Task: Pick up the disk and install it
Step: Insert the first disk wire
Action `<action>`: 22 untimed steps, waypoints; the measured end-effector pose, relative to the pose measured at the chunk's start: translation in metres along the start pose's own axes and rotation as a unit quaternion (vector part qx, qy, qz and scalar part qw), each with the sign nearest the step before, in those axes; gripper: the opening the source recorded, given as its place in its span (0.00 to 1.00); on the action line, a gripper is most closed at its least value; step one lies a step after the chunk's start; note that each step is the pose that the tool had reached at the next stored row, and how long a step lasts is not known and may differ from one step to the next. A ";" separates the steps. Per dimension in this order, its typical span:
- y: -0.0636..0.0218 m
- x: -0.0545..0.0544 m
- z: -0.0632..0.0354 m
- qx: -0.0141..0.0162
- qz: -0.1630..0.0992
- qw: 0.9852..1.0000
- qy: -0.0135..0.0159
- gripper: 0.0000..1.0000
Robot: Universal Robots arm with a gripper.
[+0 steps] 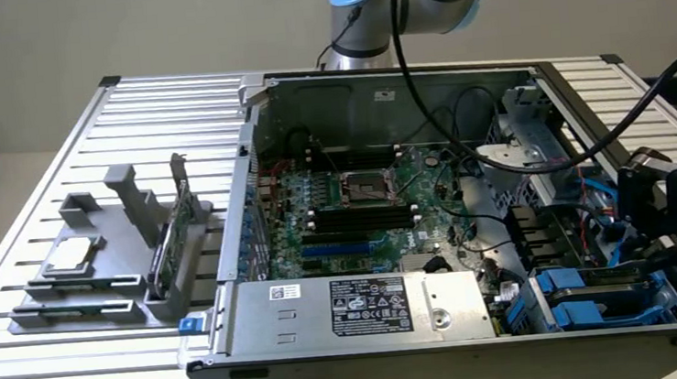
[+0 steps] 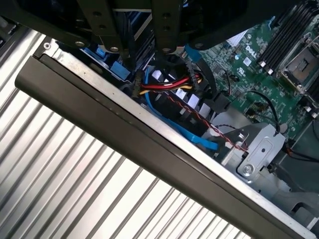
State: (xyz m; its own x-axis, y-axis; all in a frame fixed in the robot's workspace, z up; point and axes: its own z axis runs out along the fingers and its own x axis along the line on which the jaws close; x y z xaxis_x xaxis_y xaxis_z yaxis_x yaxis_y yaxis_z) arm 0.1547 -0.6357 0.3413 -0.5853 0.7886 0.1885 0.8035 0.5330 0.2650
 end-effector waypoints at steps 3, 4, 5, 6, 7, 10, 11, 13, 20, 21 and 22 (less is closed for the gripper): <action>-0.0001 -0.002 0.0008 0.001 0.002 1.000 0.002 0.30; 0.0000 -0.003 0.0011 0.001 0.002 1.000 0.002 0.30; 0.0001 -0.004 0.0015 0.001 0.002 1.000 0.003 0.30; 0.0004 -0.005 0.0020 0.001 0.003 1.000 0.004 0.30; 0.0008 -0.006 0.0026 0.002 0.003 1.000 0.004 0.30; 0.0024 -0.008 0.0044 0.004 0.005 1.000 0.007 0.30; 0.0030 -0.009 0.0049 0.006 0.005 1.000 0.008 0.30; 0.0056 -0.011 0.0060 0.010 0.007 1.000 0.011 0.30; 0.0105 -0.014 0.0069 0.025 0.013 0.999 0.022 0.30; 0.0111 -0.015 0.0071 0.027 0.014 0.999 0.023 0.30; 0.0118 -0.015 0.0072 0.028 0.015 0.999 0.024 0.30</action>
State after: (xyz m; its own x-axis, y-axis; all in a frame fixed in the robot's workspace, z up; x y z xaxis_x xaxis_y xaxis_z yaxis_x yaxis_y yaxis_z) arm 0.1739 -0.6392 0.3348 -0.5649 0.7890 0.2414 0.8244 0.5275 0.2053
